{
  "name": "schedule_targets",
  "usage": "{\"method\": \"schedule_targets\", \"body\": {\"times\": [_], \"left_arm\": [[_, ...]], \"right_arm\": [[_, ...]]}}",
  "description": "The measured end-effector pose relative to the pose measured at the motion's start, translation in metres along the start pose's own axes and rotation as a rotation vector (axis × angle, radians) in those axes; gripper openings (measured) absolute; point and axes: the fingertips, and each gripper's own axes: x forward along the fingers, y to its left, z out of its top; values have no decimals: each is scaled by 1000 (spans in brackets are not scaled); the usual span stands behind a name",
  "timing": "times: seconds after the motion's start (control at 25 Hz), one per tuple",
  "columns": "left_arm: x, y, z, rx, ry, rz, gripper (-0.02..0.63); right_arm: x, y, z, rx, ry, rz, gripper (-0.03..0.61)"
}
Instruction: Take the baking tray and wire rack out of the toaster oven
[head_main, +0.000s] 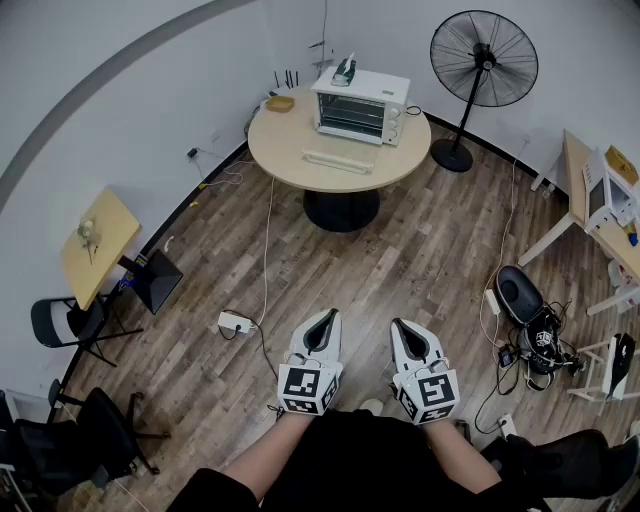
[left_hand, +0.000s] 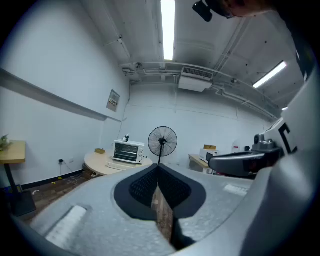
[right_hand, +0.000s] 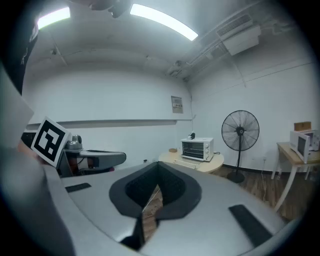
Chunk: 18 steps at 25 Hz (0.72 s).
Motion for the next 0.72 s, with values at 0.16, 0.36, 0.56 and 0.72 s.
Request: {"method": "schedule_targets", "body": {"times": [0.16, 0.36, 0.56, 0.72], "left_arm": [[5, -16, -7, -4, -4, 11, 18], [0, -23, -19, -20, 3, 20, 18], [1, -15, -37, -23, 39, 47, 18], [16, -5, -49, -45, 59, 50, 18]], "right_arm": [[-9, -15, -6, 6, -19, -6, -2], [-22, -23, -18, 21, -29, -10, 0], [-20, -31, -32, 41, -4, 14, 0], [-8, -47, -39, 69, 9, -1, 0]]}}
